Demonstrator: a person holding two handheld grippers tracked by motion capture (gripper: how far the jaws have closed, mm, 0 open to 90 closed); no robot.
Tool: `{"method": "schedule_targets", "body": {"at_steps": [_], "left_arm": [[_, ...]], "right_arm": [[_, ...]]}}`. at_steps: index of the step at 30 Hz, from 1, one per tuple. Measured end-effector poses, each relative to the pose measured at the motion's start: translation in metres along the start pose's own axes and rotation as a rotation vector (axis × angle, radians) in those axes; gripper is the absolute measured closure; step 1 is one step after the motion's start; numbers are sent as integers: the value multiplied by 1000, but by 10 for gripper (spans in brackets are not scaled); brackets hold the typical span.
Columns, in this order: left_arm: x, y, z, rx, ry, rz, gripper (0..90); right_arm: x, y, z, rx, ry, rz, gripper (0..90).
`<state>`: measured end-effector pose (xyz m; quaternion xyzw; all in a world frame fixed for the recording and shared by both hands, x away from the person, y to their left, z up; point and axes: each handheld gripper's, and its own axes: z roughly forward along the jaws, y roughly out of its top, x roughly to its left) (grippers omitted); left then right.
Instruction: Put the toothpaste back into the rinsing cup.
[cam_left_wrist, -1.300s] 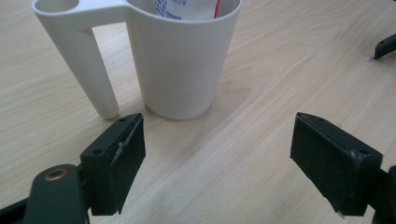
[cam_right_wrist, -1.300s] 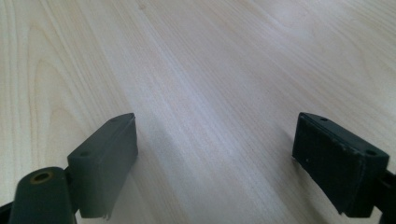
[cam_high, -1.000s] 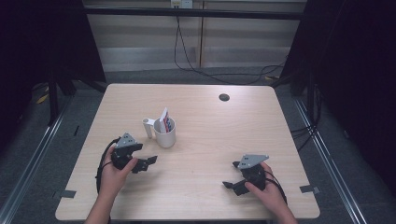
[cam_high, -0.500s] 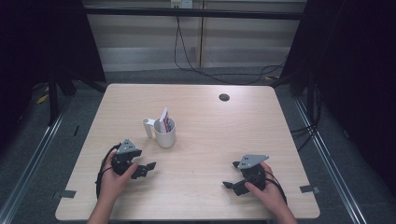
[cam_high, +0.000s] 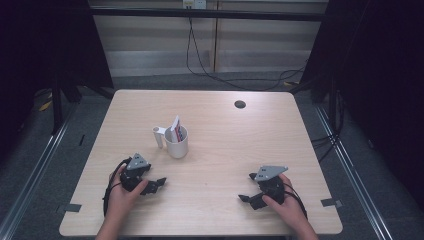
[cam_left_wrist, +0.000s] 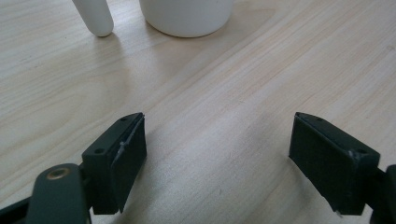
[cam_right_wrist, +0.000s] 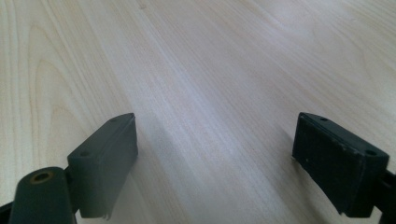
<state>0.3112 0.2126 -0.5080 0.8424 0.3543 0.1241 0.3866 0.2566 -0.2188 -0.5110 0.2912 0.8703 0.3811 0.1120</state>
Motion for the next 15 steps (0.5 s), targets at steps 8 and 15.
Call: {"method": "schedule_targets", "body": {"at_steps": [8, 15], "left_arm": [[-2, 0, 1, 9, 19, 33, 189], [-3, 0, 2, 17, 29, 33, 163]], "right_arm": [[0, 0, 0, 0, 0, 1, 135], [1, -1, -1, 2, -1, 1, 135]]}}
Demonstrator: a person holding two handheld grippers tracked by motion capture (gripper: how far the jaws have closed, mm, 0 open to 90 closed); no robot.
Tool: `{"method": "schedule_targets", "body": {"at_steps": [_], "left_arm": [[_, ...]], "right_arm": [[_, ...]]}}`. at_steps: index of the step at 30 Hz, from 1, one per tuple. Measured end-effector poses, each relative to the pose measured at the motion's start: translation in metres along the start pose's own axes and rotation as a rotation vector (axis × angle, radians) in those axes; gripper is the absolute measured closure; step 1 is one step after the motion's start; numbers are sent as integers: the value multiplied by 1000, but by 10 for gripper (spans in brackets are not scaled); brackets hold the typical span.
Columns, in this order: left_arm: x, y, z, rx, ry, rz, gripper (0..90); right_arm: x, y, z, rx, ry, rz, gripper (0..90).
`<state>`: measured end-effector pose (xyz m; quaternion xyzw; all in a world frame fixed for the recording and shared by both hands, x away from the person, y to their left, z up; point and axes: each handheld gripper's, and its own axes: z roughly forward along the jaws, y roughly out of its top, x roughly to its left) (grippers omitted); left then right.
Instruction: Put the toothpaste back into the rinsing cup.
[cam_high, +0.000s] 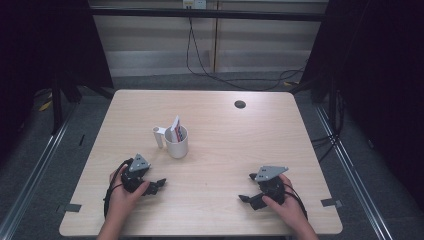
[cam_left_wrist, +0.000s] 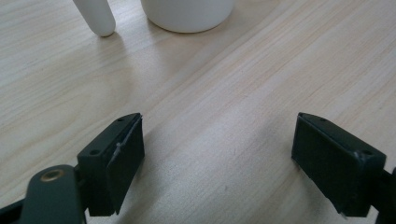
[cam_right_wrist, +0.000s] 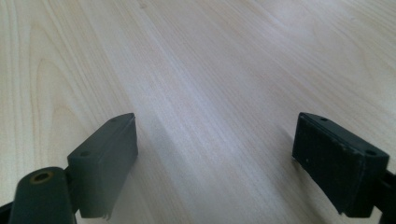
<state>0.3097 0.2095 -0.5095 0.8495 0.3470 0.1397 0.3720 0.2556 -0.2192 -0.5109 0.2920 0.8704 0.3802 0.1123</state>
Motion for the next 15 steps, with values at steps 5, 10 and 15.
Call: {"method": "schedule_targets", "body": {"at_steps": [5, 10, 15], "left_arm": [[0, 0, 0, 0, 3, -1, 156], [0, 0, 0, 1, 1, -1, 155], [0, 0, 0, -1, 3, -1, 154]], "right_arm": [[1, -1, -1, 0, -7, 9, 131], [1, -1, -1, 2, -27, 26, 121], [4, -3, -3, 3, -49, 47, 121]]}}
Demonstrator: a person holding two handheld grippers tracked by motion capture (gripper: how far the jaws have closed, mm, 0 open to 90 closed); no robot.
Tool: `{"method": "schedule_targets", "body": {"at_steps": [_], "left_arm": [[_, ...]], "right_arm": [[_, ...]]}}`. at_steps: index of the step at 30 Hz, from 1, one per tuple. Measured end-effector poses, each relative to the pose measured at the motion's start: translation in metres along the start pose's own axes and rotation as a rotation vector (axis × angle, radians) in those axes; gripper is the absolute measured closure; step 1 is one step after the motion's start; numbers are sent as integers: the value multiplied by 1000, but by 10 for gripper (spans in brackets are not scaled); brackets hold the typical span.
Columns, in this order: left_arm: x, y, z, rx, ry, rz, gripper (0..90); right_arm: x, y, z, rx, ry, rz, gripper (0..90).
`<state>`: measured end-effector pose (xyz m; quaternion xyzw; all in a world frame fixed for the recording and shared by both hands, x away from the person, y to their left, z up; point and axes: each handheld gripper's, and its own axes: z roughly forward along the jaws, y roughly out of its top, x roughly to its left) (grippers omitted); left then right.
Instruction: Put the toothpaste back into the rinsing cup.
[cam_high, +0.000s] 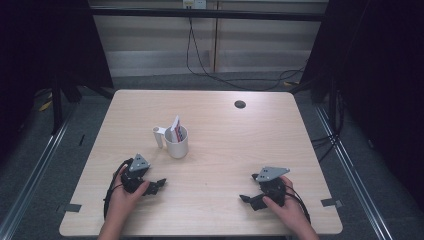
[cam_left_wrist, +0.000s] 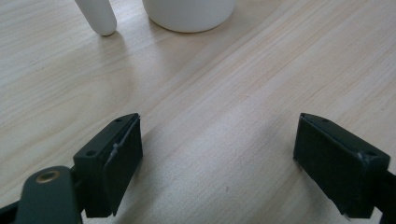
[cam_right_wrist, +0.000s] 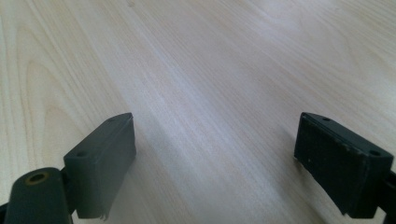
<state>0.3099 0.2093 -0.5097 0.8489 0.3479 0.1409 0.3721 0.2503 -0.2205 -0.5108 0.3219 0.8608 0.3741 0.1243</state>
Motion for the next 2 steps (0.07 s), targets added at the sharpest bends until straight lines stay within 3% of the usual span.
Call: {"method": "schedule_targets", "body": {"at_steps": [2], "left_arm": [[0, 0, 0, 0, 0, 0, 154]], "right_arm": [[0, 0, 0, 0, -5, 1, 121]]}}
